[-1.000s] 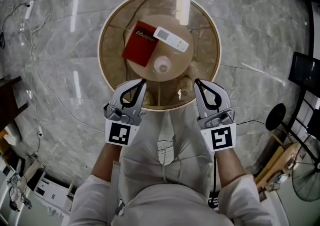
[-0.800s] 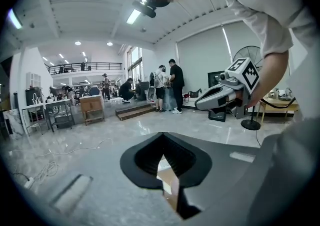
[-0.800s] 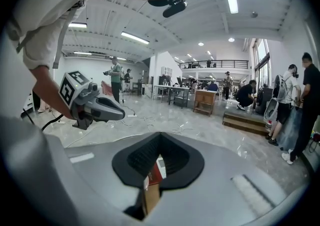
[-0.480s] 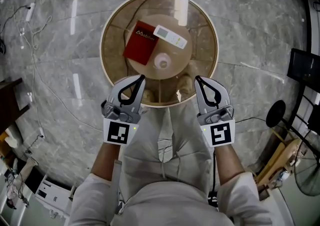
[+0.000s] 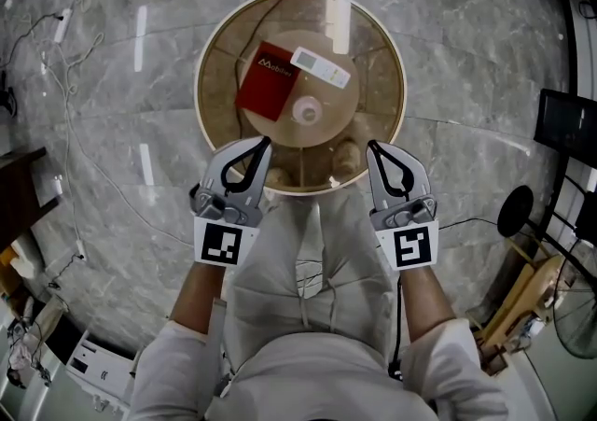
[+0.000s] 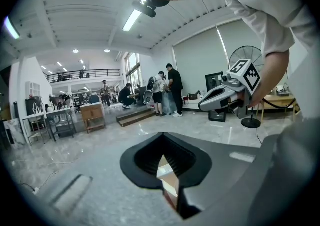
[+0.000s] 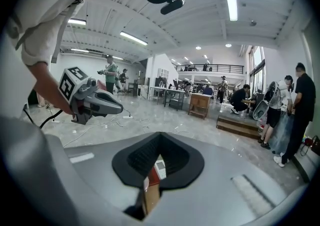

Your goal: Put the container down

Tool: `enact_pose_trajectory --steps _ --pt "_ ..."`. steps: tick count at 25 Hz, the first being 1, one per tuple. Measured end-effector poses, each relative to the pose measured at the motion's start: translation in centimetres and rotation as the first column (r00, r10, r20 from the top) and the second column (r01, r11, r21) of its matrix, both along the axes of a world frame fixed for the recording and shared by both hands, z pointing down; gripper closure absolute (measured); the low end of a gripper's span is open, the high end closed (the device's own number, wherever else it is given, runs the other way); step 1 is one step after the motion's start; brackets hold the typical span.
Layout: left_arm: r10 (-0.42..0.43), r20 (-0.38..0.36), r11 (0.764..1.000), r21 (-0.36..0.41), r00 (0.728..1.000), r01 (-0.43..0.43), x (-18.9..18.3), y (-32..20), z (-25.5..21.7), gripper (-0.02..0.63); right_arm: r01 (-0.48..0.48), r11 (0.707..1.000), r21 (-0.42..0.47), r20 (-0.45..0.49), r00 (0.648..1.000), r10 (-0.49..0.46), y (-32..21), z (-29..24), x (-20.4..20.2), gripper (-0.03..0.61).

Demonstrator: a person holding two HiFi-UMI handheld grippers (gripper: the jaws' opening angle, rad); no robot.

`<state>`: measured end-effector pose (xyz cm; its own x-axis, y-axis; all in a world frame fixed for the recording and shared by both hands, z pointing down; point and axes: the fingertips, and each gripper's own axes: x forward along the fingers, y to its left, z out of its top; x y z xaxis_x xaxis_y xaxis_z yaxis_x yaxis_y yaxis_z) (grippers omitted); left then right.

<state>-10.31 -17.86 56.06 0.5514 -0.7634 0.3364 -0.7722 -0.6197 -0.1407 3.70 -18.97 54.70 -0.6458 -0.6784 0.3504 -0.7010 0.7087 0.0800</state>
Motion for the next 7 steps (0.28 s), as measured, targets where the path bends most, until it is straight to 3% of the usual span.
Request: enact_pose_trajectory --steps 7 --pt "0.023 0.020 0.999 0.022 1.000 -0.023 0.0 1.4 -1.4 0.607 0.007 1.000 0.023 0.001 1.000 -0.007 1.5 -1.6 -0.6 0.574"
